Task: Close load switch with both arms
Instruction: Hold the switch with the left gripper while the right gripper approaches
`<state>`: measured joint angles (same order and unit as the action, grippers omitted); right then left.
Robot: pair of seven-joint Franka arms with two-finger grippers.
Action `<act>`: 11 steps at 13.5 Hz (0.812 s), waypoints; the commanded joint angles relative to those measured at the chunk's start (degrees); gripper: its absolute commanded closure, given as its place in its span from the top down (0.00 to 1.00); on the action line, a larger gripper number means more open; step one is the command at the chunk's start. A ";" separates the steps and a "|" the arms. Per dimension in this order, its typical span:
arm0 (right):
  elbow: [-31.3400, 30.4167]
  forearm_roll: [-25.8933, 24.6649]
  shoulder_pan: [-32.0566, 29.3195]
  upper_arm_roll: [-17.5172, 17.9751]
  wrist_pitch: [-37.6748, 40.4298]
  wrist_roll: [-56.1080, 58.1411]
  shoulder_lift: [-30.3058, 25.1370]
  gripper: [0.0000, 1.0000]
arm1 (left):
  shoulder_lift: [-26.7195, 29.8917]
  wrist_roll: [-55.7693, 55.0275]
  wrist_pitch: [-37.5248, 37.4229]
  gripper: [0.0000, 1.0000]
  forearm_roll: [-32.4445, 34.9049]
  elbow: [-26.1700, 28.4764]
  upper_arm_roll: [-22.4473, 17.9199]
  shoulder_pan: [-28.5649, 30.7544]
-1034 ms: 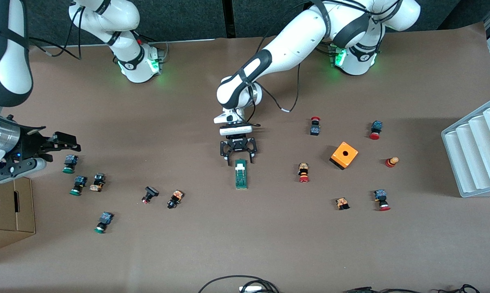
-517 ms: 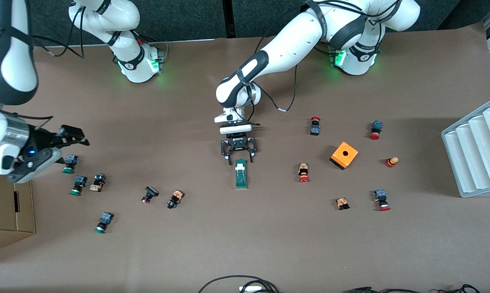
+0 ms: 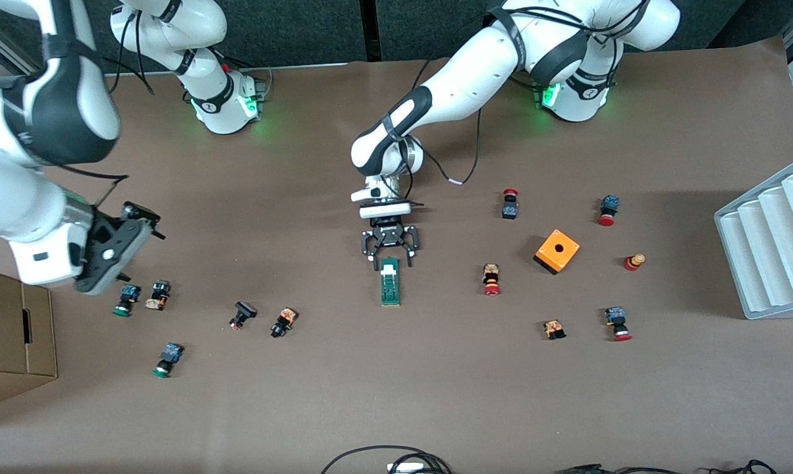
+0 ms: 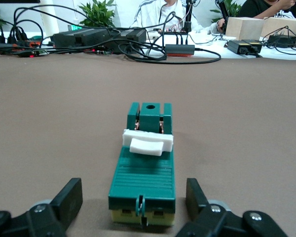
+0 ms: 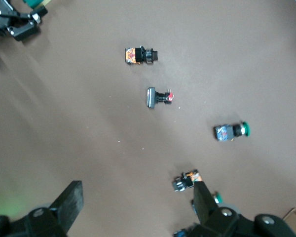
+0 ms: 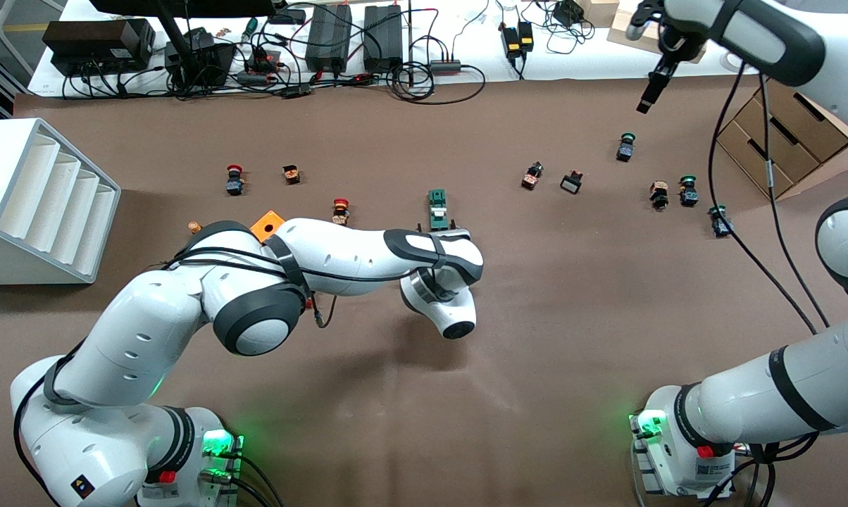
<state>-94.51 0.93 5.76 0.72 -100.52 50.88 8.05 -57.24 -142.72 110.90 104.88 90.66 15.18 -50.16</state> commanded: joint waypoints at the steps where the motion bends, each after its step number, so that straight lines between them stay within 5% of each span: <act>1: 1.25 -1.90 2.76 -0.36 -2.05 2.73 1.34 1.00 | -1.30 -1.33 -1.57 0.92 0.33 -1.54 -0.33 -1.08; 11: 1.25 1.35 4.43 -0.19 -11.09 20.81 6.61 0.98 | -1.73 -3.80 -1.57 0.92 0.76 -2.41 -0.33 -2.05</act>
<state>-94.49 1.12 9.53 0.90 -109.20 66.24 12.58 -57.53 -146.26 109.91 104.88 90.36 15.18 -51.16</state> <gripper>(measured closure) 0.013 0.079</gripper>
